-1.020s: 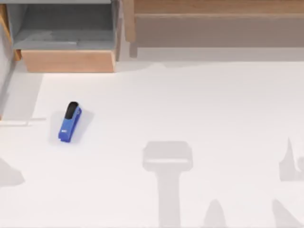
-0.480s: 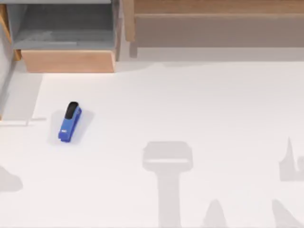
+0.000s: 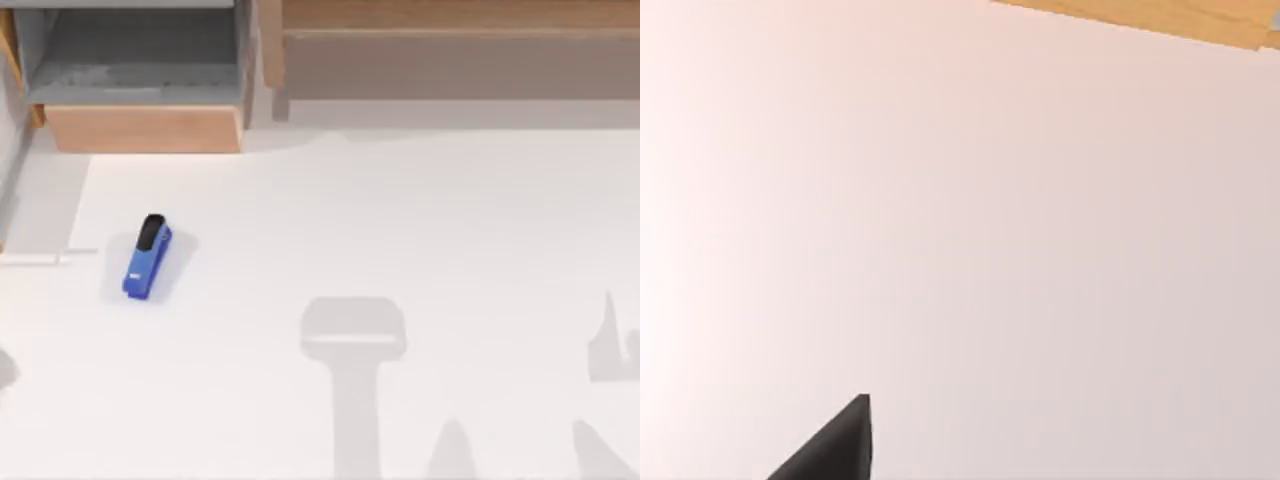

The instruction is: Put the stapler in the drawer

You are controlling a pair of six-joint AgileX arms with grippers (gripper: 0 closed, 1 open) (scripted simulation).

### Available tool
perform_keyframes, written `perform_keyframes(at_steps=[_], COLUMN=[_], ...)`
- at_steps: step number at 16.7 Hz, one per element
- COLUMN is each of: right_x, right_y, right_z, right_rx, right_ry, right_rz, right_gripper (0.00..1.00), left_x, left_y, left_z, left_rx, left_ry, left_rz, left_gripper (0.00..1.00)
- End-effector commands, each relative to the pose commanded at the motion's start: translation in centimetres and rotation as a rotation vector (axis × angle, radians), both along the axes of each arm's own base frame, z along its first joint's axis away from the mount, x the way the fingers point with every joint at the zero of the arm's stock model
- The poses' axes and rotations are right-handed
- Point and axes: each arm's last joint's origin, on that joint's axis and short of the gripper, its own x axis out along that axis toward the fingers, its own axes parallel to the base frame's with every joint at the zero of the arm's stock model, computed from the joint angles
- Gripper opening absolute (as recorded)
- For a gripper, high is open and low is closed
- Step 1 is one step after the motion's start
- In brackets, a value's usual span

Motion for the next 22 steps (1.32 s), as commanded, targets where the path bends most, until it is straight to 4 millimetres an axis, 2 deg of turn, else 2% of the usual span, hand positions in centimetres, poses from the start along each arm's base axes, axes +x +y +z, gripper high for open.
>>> perform_keyframes(at_steps=[2, 4, 7, 9, 11, 14, 18, 22], right_x=[0.0, 0.0, 0.0, 0.0, 0.0, 0.0, 0.0, 0.0], right_y=[0.0, 0.0, 0.0, 0.0, 0.0, 0.0, 0.0, 0.0], right_z=[0.0, 0.0, 0.0, 0.0, 0.0, 0.0, 0.0, 0.0], right_rx=[0.0, 0.0, 0.0, 0.0, 0.0, 0.0, 0.0, 0.0], right_ry=[0.0, 0.0, 0.0, 0.0, 0.0, 0.0, 0.0, 0.0], right_rz=[0.0, 0.0, 0.0, 0.0, 0.0, 0.0, 0.0, 0.0], right_gripper=[1.0, 1.0, 1.0, 1.0, 1.0, 1.0, 1.0, 1.0], left_x=[1.7, 4.0, 8.4, 11.4, 13.9, 16.3, 17.0, 16.1], left_y=[0.4, -0.1, -2.8, -5.9, -9.8, -16.5, -24.8, -30.6], left_z=[2.0, 3.6, 5.3, 5.9, 6.1, 5.9, 4.7, 3.1], left_rx=[-0.122, -0.276, -0.542, -0.719, -0.881, -1.069, -1.185, -1.172], left_ry=[0.0, 0.025, 0.124, 0.232, 0.371, 0.614, 0.928, 1.141], left_rz=[0.024, 0.025, 0.002, -0.007, 0.004, 0.076, 0.281, 0.536], left_gripper=[1.0, 1.0, 1.0, 1.0, 1.0, 1.0, 1.0, 1.0])
